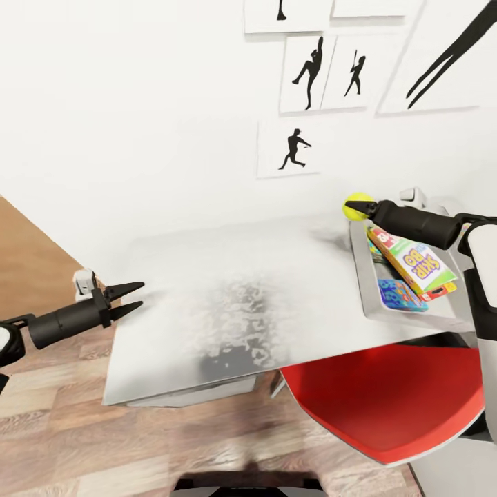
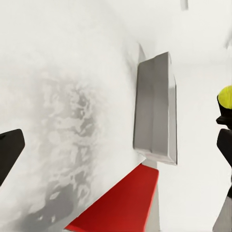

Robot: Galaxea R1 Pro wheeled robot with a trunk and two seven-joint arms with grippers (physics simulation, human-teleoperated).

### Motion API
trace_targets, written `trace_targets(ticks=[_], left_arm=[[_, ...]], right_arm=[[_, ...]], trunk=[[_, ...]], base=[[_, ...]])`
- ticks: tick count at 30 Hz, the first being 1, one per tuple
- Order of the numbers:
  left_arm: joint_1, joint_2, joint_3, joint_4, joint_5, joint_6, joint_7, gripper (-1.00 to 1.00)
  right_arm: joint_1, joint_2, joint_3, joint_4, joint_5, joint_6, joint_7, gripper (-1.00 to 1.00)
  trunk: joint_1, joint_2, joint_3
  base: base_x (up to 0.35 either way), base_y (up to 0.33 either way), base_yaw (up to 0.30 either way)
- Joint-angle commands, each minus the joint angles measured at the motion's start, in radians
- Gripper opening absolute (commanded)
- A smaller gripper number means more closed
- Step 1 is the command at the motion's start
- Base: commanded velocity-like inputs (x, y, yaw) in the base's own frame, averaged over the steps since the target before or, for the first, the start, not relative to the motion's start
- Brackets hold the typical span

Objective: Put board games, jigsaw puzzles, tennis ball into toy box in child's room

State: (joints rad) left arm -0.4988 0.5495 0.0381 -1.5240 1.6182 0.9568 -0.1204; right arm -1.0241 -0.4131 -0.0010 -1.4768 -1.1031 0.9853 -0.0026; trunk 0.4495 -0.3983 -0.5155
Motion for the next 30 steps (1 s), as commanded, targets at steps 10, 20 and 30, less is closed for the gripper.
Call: trace_targets(ticks=[10, 20, 30], left_arm=[[-0.001, -0.029, 0.0, -0.001, -0.009, 0.003, -0.009, 1.0], [-0.001, -0.035, 0.0, 0.0, -0.009, 0.003, -0.008, 1.0], [0.0, -0.035, 0.0, 0.001, -0.009, 0.003, -0.008, 1.0]], right_arm=[[-0.001, -0.017, -0.001, 0.003, -0.002, 0.007, -0.066, -1.0], [-0.001, -0.03, -0.001, 0.004, -0.002, 0.007, -0.08, -1.0], [0.004, -0.031, 0.0, 0.018, -0.002, 0.006, -0.083, -1.0]], trunk=[[0.001, -0.002, -0.001], [0.001, -0.002, 0.0], [0.001, -0.002, 0.001]], base=[[0.0, 0.0, -0.27], [0.0, 0.0, -0.272], [0.0, 0.0, -0.086]])
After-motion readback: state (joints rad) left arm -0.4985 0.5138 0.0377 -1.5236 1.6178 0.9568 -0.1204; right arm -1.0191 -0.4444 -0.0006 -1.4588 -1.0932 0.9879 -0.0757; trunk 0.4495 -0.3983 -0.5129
